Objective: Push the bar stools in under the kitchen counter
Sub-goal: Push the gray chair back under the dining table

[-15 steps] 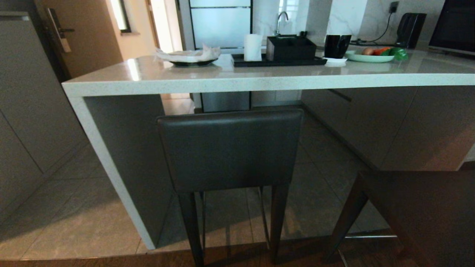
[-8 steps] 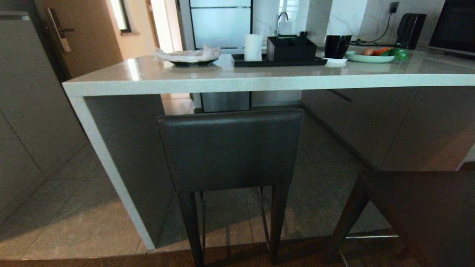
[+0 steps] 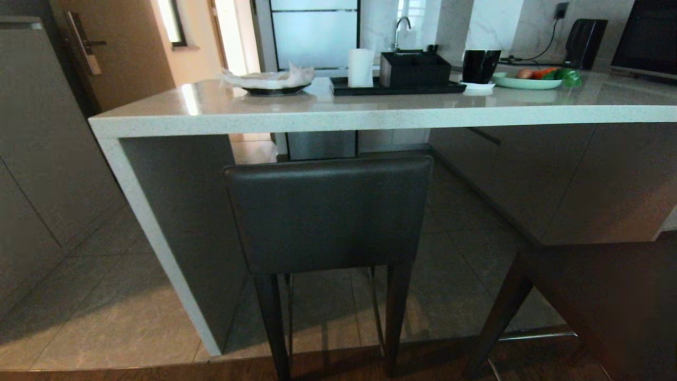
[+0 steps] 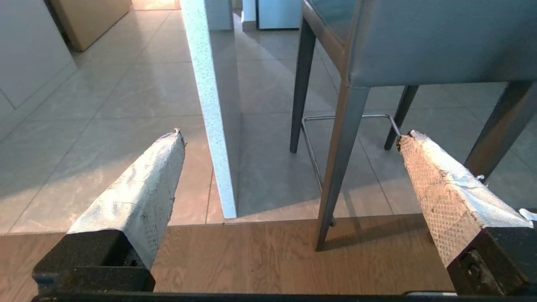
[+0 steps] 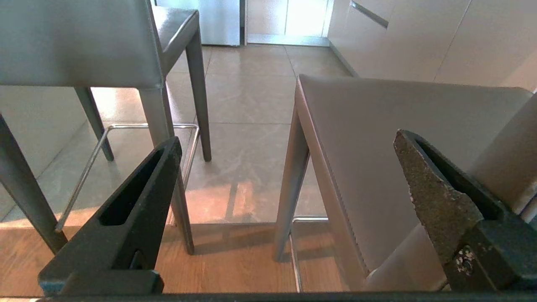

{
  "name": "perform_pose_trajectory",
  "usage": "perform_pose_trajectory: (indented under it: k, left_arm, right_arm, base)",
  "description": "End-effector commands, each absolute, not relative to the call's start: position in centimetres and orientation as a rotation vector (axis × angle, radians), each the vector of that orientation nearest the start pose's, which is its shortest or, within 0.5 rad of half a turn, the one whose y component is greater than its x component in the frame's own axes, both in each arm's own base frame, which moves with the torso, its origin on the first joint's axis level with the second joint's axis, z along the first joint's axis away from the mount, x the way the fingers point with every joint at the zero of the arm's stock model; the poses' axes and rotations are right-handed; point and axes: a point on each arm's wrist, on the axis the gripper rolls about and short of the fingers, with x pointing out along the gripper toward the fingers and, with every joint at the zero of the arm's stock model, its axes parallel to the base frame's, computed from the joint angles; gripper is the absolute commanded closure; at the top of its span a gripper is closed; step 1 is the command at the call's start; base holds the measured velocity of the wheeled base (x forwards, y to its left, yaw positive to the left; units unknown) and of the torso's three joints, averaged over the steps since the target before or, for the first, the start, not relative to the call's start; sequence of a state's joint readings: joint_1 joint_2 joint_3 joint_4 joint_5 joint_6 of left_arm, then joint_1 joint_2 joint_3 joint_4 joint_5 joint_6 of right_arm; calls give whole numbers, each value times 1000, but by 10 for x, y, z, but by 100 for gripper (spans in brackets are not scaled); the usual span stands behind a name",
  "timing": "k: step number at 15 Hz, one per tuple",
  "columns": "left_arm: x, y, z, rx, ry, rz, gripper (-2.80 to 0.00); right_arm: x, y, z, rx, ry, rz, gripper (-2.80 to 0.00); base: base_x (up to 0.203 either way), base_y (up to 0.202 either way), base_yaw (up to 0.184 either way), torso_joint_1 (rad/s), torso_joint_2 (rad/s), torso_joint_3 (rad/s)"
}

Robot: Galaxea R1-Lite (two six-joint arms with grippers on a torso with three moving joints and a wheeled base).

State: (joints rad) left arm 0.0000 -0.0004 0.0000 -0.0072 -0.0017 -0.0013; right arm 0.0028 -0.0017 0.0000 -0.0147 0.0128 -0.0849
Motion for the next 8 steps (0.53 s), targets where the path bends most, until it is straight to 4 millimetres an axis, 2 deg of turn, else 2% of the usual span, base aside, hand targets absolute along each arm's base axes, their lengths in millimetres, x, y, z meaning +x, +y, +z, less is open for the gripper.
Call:
perform_pose_trajectory:
  k: [1,4,8]
  left_arm:
    - [-23,0,76,-2,-5,-2,-280]
    - [-23,0,76,-1,-5,-2,-280]
    - [-23,0,76,0,-5,-2,-280]
  right_arm:
    - [-23,0,77,-75,-17,13,-280]
    - [-23,0,75,10,-2,3,-280]
    - [-23,0,75,8,-3,3,-280]
  base:
    - [0,0,0,0,0,0]
    - [0,0,0,0,0,0]
    - [0,0,0,0,0,0]
